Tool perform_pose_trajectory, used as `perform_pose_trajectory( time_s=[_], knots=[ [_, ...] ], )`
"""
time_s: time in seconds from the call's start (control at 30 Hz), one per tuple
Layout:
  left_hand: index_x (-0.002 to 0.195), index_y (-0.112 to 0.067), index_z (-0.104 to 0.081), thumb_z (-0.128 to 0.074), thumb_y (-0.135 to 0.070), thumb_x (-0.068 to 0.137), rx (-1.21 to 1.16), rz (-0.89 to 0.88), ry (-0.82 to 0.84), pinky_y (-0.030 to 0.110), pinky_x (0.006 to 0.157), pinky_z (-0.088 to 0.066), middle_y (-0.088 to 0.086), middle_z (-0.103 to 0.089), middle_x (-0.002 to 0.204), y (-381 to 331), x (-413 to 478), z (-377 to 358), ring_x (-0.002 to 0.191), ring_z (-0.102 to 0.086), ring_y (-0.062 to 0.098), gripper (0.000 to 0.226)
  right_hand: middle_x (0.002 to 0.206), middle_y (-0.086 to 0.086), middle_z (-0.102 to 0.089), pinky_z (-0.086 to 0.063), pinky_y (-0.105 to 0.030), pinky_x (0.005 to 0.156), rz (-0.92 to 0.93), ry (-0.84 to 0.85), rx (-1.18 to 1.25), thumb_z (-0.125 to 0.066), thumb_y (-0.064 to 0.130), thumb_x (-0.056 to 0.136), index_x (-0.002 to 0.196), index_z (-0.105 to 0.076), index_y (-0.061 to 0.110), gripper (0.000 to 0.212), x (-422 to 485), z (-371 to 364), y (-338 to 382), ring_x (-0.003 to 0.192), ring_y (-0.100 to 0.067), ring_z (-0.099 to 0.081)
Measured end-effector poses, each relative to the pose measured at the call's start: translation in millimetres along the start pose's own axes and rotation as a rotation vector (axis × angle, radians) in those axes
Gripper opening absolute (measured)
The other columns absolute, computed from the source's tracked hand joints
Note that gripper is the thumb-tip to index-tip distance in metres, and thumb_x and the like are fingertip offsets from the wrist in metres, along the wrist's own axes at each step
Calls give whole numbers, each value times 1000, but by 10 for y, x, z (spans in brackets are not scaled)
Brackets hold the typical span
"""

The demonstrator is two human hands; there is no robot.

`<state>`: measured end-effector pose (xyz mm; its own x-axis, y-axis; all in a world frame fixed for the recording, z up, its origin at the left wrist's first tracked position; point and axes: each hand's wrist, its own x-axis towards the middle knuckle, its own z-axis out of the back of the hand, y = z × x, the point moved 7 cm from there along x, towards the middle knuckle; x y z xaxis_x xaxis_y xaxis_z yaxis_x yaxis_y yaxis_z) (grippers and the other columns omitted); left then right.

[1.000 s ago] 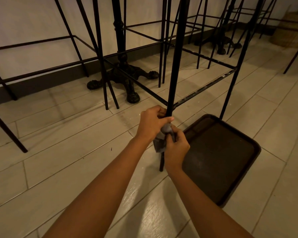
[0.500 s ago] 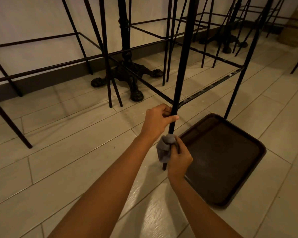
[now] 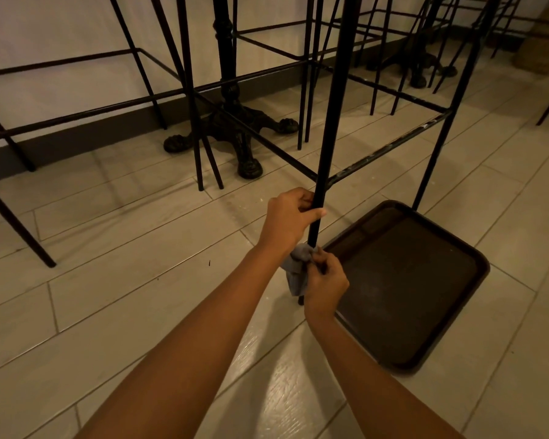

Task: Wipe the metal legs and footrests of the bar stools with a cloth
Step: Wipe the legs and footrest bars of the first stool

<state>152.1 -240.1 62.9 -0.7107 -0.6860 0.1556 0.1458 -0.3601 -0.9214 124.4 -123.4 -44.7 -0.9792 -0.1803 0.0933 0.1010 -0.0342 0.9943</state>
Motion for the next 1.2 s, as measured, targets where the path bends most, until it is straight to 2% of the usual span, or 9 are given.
perform_pose_trajectory(
  time_s=[0.13,0.2,0.27,0.37,0.53,0.73,0.87,1.0,1.2],
  knots=[
    [102,-2,-65,-72,-12,78,24,-7,-8,21,82,-53,11,-71,98,2,-3,0,90,-67,14,27,84,-5,-63,-45,-11,67,-14,24,1,-56,-8,82,87,-64,2,14,-7,34,-2,73,0,-59],
    [102,-2,-66,-72,-12,78,23,-11,-11,20,81,-53,11,-72,98,6,-8,-3,90,-67,14,27,83,5,-63,-45,-7,69,19,15,35,-54,-6,84,91,-64,9,19,-32,58,78,77,8,-60],
    [102,-2,-66,-72,-12,78,27,-15,-8,19,81,-53,11,-72,98,-4,-4,1,91,-68,15,27,89,9,-62,-46,-4,74,54,1,82,-53,-5,85,100,-63,8,22,-39,47,161,82,8,-60],
    [102,-1,-66,-72,-11,78,14,-5,-9,21,81,-53,12,-72,100,9,3,-3,92,-68,16,27,85,8,-61,-47,-3,71,47,-33,92,-54,-5,85,100,-63,5,20,-7,26,156,78,5,-60],
    [103,-1,-65,-72,-11,77,-10,-10,-8,21,81,-54,13,-72,99,34,9,-6,89,-67,14,28,67,7,-55,-41,-1,56,-27,1,0,-53,-7,84,82,-61,6,15,-48,31,-94,61,10,-56],
    [105,-1,-65,-72,-11,78,-3,-27,7,17,80,-52,13,-71,100,26,3,-5,90,-66,14,29,65,-7,-50,-37,-5,49,-133,74,-164,-55,-6,84,72,-55,5,16,-22,47,-421,63,-14,-46],
    [105,-2,-65,-71,-12,79,6,-34,7,7,73,-49,12,-71,100,19,-4,-2,87,-64,8,29,73,-1,-55,-42,-2,58,-76,11,-81,-53,-7,84,82,-57,11,18,-78,79,-289,66,-1,-53],
    [105,-2,-65,-71,-12,79,9,-33,3,2,70,-47,12,-71,100,23,-3,5,88,-65,9,28,66,7,-53,-43,-2,58,-56,4,-33,-54,-7,84,76,-57,8,17,-76,20,-203,60,12,-54],
    [105,-1,-65,-71,-10,79,0,-28,19,11,76,-50,13,-71,100,3,-13,-1,91,-67,14,28,60,7,-48,-40,-10,54,-138,45,-136,-55,-3,86,72,-54,7,17,-79,23,-378,57,1,-46]
  ],
)
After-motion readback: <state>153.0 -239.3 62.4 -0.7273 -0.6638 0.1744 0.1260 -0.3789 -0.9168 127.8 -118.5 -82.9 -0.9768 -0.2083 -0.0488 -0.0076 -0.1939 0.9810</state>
